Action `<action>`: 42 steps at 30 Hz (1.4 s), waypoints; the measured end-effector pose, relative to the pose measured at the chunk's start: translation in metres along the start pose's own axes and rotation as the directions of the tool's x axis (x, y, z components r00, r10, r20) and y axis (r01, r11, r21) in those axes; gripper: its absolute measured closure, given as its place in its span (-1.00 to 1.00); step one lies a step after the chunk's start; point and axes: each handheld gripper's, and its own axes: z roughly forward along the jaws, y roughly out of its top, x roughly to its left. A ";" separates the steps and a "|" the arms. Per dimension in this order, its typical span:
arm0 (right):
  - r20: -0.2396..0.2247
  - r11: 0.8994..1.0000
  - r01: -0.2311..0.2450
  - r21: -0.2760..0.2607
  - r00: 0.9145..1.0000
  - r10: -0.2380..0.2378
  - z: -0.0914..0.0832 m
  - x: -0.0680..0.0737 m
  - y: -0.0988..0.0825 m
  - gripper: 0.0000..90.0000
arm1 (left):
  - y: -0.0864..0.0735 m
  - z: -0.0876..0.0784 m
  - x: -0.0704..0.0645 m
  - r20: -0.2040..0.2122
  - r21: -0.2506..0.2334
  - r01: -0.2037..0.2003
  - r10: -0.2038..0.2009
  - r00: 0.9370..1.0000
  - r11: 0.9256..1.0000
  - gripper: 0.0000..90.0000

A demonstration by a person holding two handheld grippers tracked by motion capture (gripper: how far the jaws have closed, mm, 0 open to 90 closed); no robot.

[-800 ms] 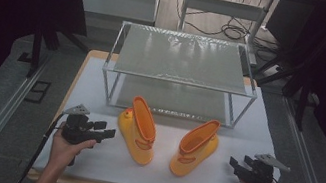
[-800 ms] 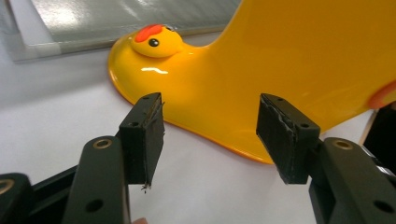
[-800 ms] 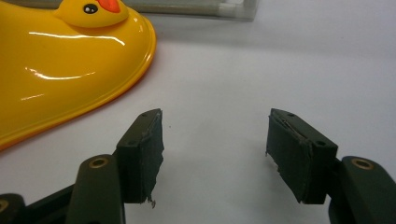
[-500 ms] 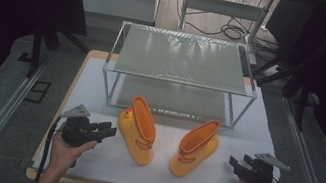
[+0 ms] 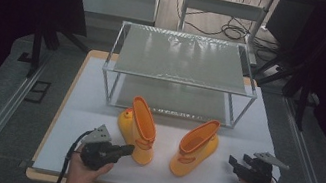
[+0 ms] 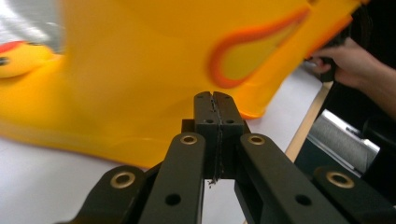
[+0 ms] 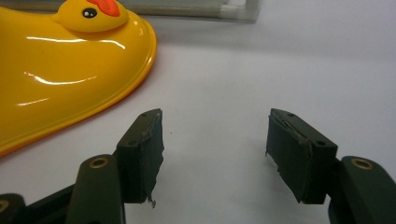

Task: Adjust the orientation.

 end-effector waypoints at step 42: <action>0.012 1.000 -0.017 0.004 1.000 0.017 -0.001 -0.006 0.000 -0.21 | -0.048 0.004 -0.010 -0.171 -0.082 0.056 -0.069 0.983 0.995 0.97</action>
